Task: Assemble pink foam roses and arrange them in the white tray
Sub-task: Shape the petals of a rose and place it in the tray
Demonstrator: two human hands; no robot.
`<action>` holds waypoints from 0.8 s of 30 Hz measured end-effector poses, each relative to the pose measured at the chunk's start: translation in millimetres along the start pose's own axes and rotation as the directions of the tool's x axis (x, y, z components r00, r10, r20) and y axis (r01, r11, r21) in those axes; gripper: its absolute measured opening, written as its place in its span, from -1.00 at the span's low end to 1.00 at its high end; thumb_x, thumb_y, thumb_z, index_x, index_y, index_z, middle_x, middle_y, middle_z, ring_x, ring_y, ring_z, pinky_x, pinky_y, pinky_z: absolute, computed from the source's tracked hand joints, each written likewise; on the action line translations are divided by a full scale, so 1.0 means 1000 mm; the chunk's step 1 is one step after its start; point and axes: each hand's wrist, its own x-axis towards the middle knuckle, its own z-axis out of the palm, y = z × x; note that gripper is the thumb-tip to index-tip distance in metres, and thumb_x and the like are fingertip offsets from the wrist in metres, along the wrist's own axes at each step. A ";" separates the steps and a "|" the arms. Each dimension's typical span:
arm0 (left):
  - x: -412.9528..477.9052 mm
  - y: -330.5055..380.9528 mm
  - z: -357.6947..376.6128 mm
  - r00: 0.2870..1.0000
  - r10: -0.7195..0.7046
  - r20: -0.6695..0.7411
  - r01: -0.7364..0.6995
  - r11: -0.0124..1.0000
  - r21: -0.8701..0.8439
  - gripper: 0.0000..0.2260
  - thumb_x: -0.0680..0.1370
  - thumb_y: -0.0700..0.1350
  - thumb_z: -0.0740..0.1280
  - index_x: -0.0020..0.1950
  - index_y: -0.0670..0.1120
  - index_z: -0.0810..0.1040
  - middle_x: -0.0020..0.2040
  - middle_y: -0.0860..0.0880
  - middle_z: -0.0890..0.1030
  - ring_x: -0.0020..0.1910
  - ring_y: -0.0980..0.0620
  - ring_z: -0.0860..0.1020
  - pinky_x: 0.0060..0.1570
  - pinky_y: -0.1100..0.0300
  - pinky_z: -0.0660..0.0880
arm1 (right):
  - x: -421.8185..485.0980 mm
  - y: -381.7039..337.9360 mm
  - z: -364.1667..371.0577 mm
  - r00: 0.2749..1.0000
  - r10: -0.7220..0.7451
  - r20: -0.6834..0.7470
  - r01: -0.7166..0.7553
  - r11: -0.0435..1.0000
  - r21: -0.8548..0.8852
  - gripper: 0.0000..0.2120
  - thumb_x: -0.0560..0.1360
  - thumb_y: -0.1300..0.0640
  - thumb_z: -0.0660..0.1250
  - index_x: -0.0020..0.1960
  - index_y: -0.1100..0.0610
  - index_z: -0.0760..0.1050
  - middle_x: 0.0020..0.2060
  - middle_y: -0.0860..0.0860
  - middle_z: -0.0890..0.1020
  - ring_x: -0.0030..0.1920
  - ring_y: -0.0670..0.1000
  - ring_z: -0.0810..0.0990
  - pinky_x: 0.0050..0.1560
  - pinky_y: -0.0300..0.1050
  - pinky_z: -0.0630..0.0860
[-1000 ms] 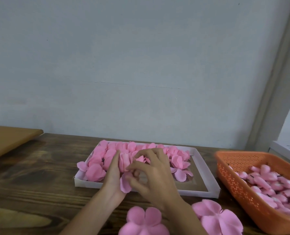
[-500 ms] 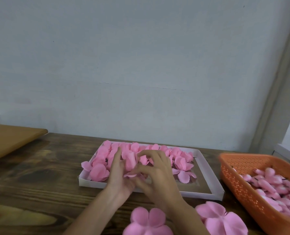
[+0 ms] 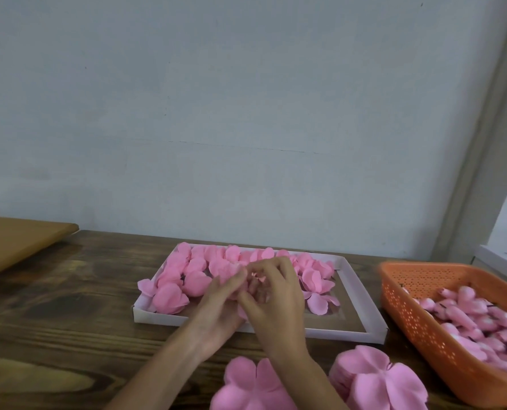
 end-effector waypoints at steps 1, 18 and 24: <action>0.000 0.001 0.001 1.000 0.013 -0.004 -0.013 0.999 0.030 -0.51 0.43 0.06 0.65 0.16 -0.26 0.66 -0.13 -0.13 0.65 -0.09 -0.04 0.66 -0.06 0.11 0.64 | -0.002 -0.001 0.001 0.999 0.009 -0.033 -0.010 1.000 -0.013 -0.78 0.40 0.00 0.45 -0.04 -0.20 0.46 -0.11 -0.18 0.47 -0.15 -0.05 0.56 -0.22 -0.17 0.52; 0.006 0.006 -0.006 0.959 0.106 -0.263 -0.114 0.993 -0.015 -0.36 0.62 0.21 0.29 0.43 -0.32 0.44 0.38 -0.35 0.57 0.38 -0.27 0.57 0.40 -0.23 0.48 | -0.007 -0.005 0.006 0.954 0.294 0.055 -0.295 0.955 0.006 -0.77 0.38 -0.03 0.57 -0.15 -0.07 0.50 -0.27 -0.21 0.66 -0.24 -0.22 0.66 -0.16 -0.18 0.58; 0.007 0.003 -0.011 0.983 0.073 -0.167 -0.091 0.990 -0.104 -0.38 0.65 0.21 0.27 0.45 -0.29 0.45 0.40 -0.32 0.57 0.41 -0.25 0.55 0.22 -0.07 0.62 | -0.003 -0.005 0.003 0.932 0.361 -0.034 -0.355 0.928 0.114 -0.73 0.38 0.01 0.58 -0.17 -0.01 0.48 -0.25 -0.08 0.64 -0.20 -0.07 0.66 -0.10 0.02 0.59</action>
